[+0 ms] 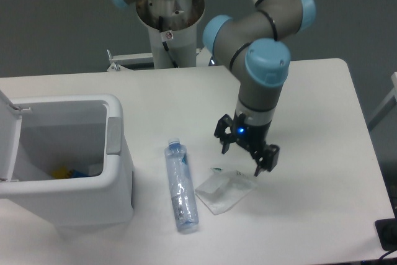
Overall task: Place the trash in the trash can
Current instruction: 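Move the gripper down toward the white wrapper beside the bottle, then lower the gripper onto the white wrapper and close on it, then lift the wrapper and carry it over the white trash bin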
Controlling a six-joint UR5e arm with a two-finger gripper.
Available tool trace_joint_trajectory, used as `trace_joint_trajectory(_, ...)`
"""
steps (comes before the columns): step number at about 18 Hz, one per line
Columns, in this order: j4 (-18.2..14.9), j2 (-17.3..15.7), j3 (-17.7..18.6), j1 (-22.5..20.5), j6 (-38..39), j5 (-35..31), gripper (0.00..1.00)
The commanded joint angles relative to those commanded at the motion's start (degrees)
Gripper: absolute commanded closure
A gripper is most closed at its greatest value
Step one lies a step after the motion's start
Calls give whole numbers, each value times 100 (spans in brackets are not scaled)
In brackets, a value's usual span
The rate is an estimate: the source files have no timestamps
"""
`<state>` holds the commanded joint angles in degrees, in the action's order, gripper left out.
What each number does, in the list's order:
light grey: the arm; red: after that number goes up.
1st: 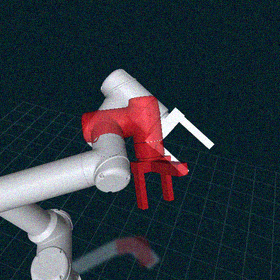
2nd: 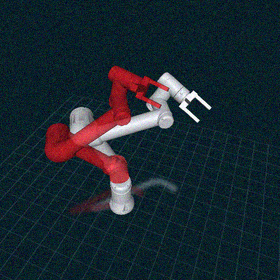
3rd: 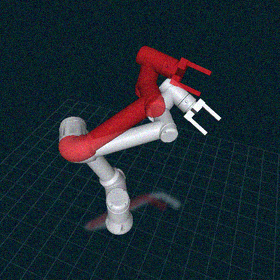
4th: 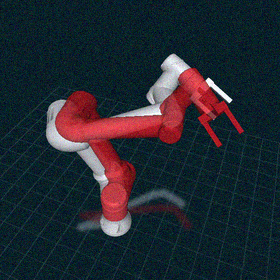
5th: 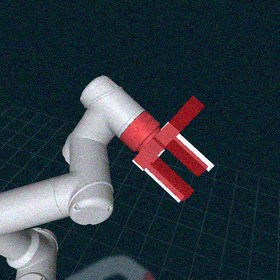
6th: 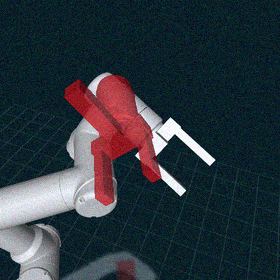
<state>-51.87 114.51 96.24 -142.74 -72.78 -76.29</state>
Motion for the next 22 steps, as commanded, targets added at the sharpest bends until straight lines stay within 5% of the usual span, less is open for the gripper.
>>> trace_joint_trajectory(9,423,475,211,18,-96,-175,0)
trace_joint_trajectory(10,423,476,237,27,-88,-202,6)
trace_joint_trajectory(16,476,476,229,80,114,-211,95)
trace_joint_trajectory(22,484,318,124,18,176,-176,100)
